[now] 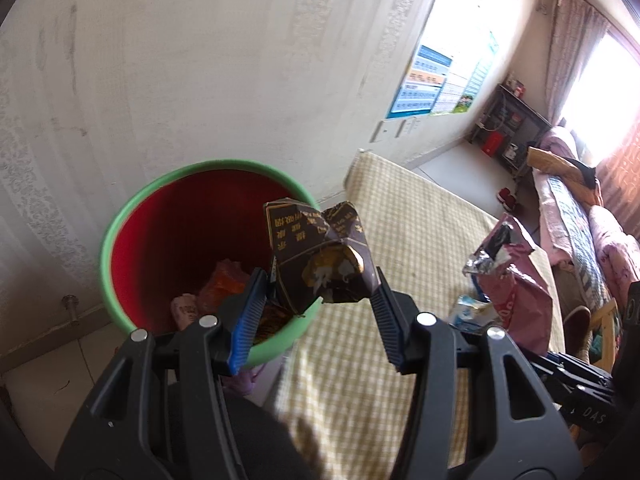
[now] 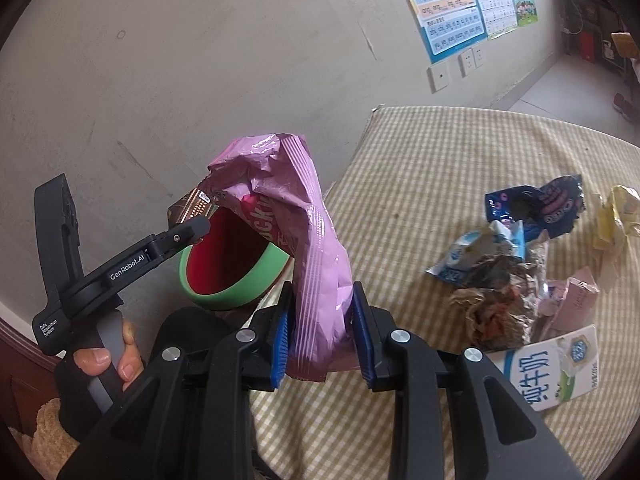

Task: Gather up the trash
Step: 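Carry both held wrappers over the bin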

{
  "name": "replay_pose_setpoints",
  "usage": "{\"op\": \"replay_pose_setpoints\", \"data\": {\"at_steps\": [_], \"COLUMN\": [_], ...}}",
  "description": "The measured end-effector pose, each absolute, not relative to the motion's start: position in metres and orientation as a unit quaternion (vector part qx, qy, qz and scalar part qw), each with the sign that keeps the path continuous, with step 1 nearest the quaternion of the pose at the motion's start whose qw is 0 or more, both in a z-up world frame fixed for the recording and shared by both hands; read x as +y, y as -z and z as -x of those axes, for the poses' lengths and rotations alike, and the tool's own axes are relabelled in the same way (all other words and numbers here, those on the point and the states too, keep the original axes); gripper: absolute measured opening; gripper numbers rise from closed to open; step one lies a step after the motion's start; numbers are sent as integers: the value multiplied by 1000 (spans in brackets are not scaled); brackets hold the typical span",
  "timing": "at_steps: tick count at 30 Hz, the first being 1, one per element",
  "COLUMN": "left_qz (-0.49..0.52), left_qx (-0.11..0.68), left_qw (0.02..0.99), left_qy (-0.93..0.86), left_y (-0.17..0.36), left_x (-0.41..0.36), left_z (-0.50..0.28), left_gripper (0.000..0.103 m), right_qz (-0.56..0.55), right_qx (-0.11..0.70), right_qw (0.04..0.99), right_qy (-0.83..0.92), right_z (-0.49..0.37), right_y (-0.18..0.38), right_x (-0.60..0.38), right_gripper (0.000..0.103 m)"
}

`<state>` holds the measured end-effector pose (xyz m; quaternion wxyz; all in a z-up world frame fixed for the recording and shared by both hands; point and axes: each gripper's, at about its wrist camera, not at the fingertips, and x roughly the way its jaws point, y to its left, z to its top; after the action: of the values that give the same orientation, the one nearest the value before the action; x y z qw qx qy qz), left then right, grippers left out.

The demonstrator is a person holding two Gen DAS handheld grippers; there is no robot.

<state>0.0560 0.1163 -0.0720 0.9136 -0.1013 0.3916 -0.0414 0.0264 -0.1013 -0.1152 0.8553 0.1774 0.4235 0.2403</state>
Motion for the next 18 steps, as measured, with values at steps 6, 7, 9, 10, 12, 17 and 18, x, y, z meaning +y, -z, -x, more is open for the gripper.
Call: {"op": "replay_pose_setpoints", "data": {"at_steps": [6, 7, 9, 10, 12, 17, 18], "left_qz": [111, 114, 117, 118, 119, 125, 130], "left_qx": [398, 398, 398, 398, 399, 407, 410], "left_qw": [910, 910, 910, 909, 909, 905, 903], "left_qy": [23, 21, 18, 15, 12, 2, 0], "left_y": [78, 79, 79, 79, 79, 82, 84], "left_x": [135, 139, 143, 146, 150, 161, 164], "left_z": [-56, -57, -57, -58, -60, -62, -63], "left_gripper": [50, 50, 50, 50, 50, 50, 50], "right_qz": [-174, -174, -177, -178, -181, -187, -188], "right_qx": [432, 433, 436, 437, 436, 432, 433], "right_qw": [848, 847, 843, 843, 841, 841, 840], "right_qy": [-254, -256, -259, -260, -264, -267, -267], "right_z": [-32, -33, -36, -36, -36, -42, -44], "right_y": [120, 121, 122, 122, 121, 118, 118], "right_x": [-87, -85, -81, -80, -77, -71, -70], "right_gripper": [28, 28, 28, 28, 28, 28, 28]}}
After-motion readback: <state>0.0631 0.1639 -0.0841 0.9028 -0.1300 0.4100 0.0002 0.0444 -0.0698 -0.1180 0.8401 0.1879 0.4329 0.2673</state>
